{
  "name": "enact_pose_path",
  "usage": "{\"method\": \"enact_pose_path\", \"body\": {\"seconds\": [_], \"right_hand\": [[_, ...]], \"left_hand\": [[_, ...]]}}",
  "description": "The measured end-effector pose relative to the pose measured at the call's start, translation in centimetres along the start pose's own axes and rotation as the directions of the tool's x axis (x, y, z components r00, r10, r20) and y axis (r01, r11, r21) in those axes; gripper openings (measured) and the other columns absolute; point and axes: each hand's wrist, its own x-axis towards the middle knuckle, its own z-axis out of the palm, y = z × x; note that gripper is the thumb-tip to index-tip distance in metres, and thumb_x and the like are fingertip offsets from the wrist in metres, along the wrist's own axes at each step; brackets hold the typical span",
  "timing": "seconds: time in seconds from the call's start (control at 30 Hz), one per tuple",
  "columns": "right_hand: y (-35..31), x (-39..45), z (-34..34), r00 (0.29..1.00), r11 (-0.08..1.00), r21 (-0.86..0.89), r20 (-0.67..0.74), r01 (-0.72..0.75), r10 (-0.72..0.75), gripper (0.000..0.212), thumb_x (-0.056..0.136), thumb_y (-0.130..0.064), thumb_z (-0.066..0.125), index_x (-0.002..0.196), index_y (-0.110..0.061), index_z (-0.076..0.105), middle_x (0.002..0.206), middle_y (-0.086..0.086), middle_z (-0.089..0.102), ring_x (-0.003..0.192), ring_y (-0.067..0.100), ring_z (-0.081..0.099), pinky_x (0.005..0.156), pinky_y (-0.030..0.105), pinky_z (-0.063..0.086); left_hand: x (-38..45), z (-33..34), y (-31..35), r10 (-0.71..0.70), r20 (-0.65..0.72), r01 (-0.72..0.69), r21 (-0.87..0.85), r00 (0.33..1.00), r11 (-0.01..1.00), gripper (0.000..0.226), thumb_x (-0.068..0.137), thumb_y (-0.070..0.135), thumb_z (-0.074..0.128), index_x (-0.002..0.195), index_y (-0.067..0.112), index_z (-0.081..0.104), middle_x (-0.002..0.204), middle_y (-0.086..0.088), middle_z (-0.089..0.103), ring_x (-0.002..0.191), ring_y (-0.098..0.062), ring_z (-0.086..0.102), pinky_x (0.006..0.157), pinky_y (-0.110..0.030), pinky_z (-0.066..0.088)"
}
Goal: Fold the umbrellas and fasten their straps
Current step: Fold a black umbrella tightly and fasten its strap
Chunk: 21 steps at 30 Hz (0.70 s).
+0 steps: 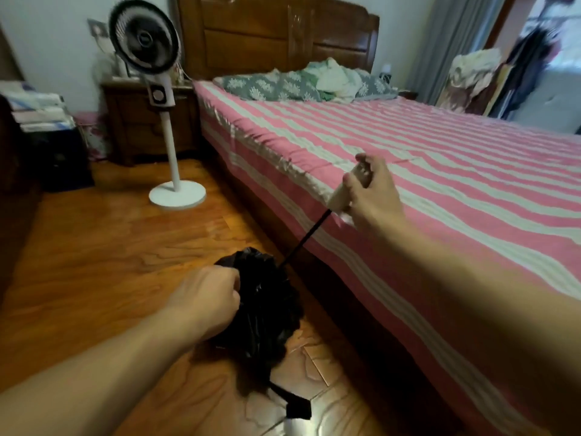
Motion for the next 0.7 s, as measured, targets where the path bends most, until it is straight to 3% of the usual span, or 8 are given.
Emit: {"method": "enact_pose_path", "body": {"seconds": [0.1, 0.2, 0.27, 0.33, 0.4, 0.47, 0.57, 0.7], "right_hand": [[-7.8, -5.6, -3.1, 0.992, 0.989, -0.086, -0.025, 0.123, -0.126, 0.04, 0.104, -0.016, 0.055, 0.144, -0.021, 0.049, 0.122, -0.005, 0.056, 0.113, 0.018, 0.055, 0.091, 0.032, 0.047], [-16.9, -10.5, -8.6, 0.977, 0.974, -0.107, -0.057, 0.2, -0.206, 0.039, 0.104, -0.016, 0.056, 0.143, -0.02, 0.053, 0.122, -0.004, 0.06, 0.109, 0.016, 0.056, 0.09, 0.03, 0.046], [-22.4, -13.6, -13.0, 0.969, 0.973, -0.075, -0.104, 0.216, -0.223, 0.035, 0.102, -0.018, 0.059, 0.137, -0.023, 0.056, 0.119, -0.004, 0.062, 0.108, 0.021, 0.06, 0.092, 0.041, 0.053], [-26.6, -17.2, -17.3, 0.963, 0.974, -0.029, -0.147, 0.225, -0.227, 0.034, 0.1, -0.022, 0.063, 0.133, -0.026, 0.057, 0.111, -0.011, 0.061, 0.109, 0.024, 0.061, 0.09, 0.054, 0.057], [-29.0, -21.3, -20.9, 0.955, 0.973, 0.022, -0.197, 0.23, -0.221, 0.034, 0.099, -0.028, 0.063, 0.132, -0.029, 0.056, 0.109, -0.015, 0.059, 0.112, 0.025, 0.061, 0.089, 0.057, 0.058], [-30.3, -25.5, -23.9, 0.941, 0.975, 0.064, -0.282, 0.215, -0.189, 0.033, 0.098, -0.033, 0.061, 0.131, -0.034, 0.055, 0.118, -0.01, 0.059, 0.114, 0.025, 0.062, 0.086, 0.056, 0.059], [-31.0, -29.8, -27.3, 0.918, 0.955, 0.254, -0.395, 0.152, -0.041, 0.029, 0.102, -0.024, 0.059, 0.129, -0.031, 0.055, 0.128, -0.002, 0.055, 0.117, 0.028, 0.061, 0.076, 0.056, 0.062], [-31.6, -33.0, -28.8, 0.911, 0.894, 0.437, -0.401, 0.099, 0.095, 0.014, 0.103, -0.022, 0.055, 0.104, -0.037, 0.055, 0.12, -0.003, 0.054, 0.117, 0.029, 0.06, 0.066, 0.051, 0.063]], "left_hand": [[-7.4, -1.3, -1.6, -0.084, -0.006, 0.082, -0.135, 0.996, 0.987, 0.012, 0.088, 0.027, 0.048, 0.083, 0.034, 0.056, 0.097, 0.005, 0.065, 0.089, -0.02, 0.062, 0.074, -0.032, 0.053], [-15.6, -2.5, -2.2, -0.101, 0.016, 0.101, -0.312, 0.995, 0.945, 0.013, 0.089, 0.032, 0.055, 0.081, 0.042, 0.054, 0.108, 0.009, 0.069, 0.102, -0.016, 0.065, 0.088, -0.035, 0.055], [-21.0, -4.3, -1.3, -0.069, -0.031, 0.051, -0.389, 0.997, 0.92, 0.01, 0.092, 0.036, 0.061, 0.1, 0.041, 0.062, 0.119, 0.009, 0.064, 0.115, -0.016, 0.062, 0.098, -0.034, 0.051], [-25.6, -6.7, 0.4, -0.042, -0.103, -0.005, -0.418, 0.994, 0.908, 0.046, 0.095, 0.044, 0.064, 0.136, 0.028, 0.055, 0.137, 0.003, 0.054, 0.129, -0.019, 0.052, 0.107, -0.033, 0.044], [-29.2, -9.0, 1.9, 0.004, -0.188, -0.086, -0.43, 0.982, 0.899, 0.066, 0.095, 0.049, 0.063, 0.15, 0.018, 0.043, 0.149, -0.003, 0.045, 0.139, -0.022, 0.043, 0.114, -0.034, 0.036], [-32.4, -10.7, 3.2, 0.074, -0.235, -0.171, -0.428, 0.969, 0.887, 0.074, 0.096, 0.054, 0.059, 0.155, 0.016, 0.035, 0.156, -0.004, 0.036, 0.146, -0.023, 0.033, 0.119, -0.037, 0.03], [-35.3, -13.3, 3.8, 0.141, -0.228, -0.225, -0.396, 0.963, 0.89, 0.084, 0.095, 0.061, 0.056, 0.161, 0.02, 0.022, 0.164, 0.001, 0.024, 0.152, -0.018, 0.021, 0.123, -0.038, 0.024], [-37.4, -13.7, 1.8, 0.124, -0.086, -0.148, -0.41, 0.989, 0.9, 0.088, 0.094, 0.052, 0.066, 0.162, 0.021, 0.019, 0.166, 0.001, 0.024, 0.151, -0.019, 0.027, 0.119, -0.033, 0.029]]}}
